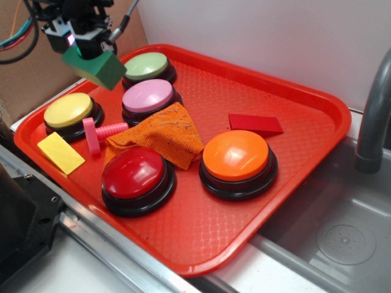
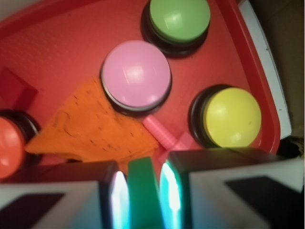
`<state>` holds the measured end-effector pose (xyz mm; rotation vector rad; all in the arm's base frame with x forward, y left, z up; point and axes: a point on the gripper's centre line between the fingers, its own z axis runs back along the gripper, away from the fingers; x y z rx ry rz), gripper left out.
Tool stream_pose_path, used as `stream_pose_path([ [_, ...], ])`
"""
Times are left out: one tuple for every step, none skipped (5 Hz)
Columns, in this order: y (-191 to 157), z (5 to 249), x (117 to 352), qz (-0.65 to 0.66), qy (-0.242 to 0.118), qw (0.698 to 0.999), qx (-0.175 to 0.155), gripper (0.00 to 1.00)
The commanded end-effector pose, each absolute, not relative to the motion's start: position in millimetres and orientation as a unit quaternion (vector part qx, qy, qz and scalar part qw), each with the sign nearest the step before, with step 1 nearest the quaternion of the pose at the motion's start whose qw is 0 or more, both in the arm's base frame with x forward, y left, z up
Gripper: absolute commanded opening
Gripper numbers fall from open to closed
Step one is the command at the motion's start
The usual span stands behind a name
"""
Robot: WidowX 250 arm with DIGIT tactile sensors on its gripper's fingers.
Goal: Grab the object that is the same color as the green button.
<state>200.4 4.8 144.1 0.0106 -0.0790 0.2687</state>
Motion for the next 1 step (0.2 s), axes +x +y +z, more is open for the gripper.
stream_pose_path([
  [-13.3, 165.5, 231.9, 0.124, -0.06, 0.99, 0.004, 0.0],
])
